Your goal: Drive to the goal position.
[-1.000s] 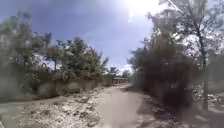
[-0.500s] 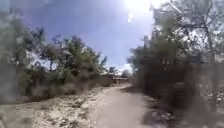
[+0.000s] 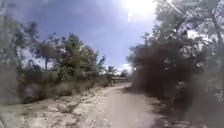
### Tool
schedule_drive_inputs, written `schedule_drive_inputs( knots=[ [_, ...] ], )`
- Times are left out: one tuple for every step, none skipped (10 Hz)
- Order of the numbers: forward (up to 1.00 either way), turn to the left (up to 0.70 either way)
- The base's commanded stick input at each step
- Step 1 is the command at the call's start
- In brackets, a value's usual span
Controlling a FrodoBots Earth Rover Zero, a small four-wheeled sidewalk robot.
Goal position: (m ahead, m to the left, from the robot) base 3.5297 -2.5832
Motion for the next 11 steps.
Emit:
schedule_drive_inputs(
  knots=[
    [0.70, 0.00],
    [0.70, 0.00],
    [0.70, 0.00],
    [0.70, 0.00],
    [0.70, 0.00],
    [0.70, 0.00],
    [0.70, 0.00],
    [0.70, 0.00],
    [0.70, 0.00],
    [0.70, 0.00],
    [0.70, 0.00]
  ],
)
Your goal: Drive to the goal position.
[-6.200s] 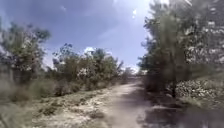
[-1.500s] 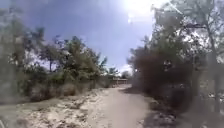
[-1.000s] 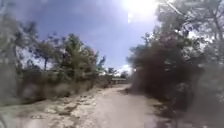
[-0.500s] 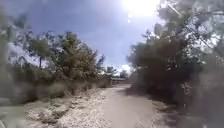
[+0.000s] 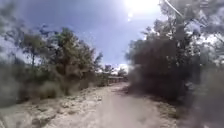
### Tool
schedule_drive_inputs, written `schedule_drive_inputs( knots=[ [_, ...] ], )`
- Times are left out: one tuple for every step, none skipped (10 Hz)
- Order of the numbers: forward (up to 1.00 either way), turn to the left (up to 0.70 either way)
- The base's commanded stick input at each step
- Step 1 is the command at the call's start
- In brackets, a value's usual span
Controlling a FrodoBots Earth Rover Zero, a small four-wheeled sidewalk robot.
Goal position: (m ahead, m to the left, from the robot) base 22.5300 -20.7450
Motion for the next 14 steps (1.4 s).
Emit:
schedule_drive_inputs(
  knots=[
    [0.70, 0.00],
    [0.70, 0.00],
    [0.70, 0.13],
    [0.70, 0.28],
    [0.70, 0.01],
    [0.70, 0.00],
    [0.70, 0.00],
    [0.70, 0.00],
    [0.70, 0.00],
    [0.70, 0.00],
    [0.70, 0.00],
    [0.70, 0.00],
    [0.70, 0.00],
    [0.70, 0.00]
  ],
)
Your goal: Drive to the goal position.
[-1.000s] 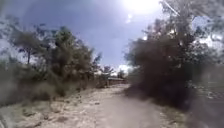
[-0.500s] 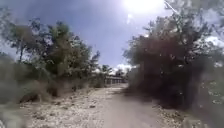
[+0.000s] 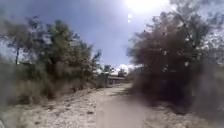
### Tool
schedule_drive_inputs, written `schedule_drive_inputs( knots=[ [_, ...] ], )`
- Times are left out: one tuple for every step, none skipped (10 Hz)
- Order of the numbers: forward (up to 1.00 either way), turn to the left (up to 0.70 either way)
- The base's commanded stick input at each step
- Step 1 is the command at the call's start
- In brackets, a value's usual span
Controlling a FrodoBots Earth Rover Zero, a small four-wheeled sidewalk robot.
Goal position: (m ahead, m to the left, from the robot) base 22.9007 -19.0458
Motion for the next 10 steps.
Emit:
schedule_drive_inputs(
  knots=[
    [0.70, 0.00],
    [0.70, 0.00],
    [0.70, 0.00],
    [0.70, 0.00],
    [0.70, 0.02],
    [0.70, 0.29],
    [0.70, 0.35],
    [0.70, 0.21],
    [0.70, 0.00],
    [0.70, 0.00]
  ],
)
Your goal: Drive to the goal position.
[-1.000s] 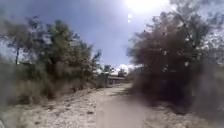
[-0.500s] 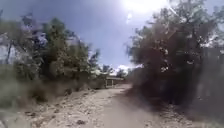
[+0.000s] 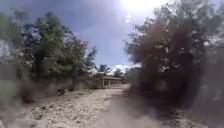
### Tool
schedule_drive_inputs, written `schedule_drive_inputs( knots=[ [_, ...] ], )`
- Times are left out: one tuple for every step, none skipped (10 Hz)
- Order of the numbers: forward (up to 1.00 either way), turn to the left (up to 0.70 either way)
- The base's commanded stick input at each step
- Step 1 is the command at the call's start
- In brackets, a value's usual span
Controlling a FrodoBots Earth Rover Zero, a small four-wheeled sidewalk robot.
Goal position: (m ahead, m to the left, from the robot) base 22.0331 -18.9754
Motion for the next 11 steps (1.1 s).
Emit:
schedule_drive_inputs(
  knots=[
    [0.70, 0.00],
    [0.70, 0.00],
    [0.70, 0.00],
    [0.70, 0.00],
    [0.70, 0.00],
    [0.70, 0.00],
    [0.70, 0.00],
    [0.70, 0.00],
    [0.70, 0.00],
    [0.70, 0.00],
    [0.70, 0.00]
  ],
)
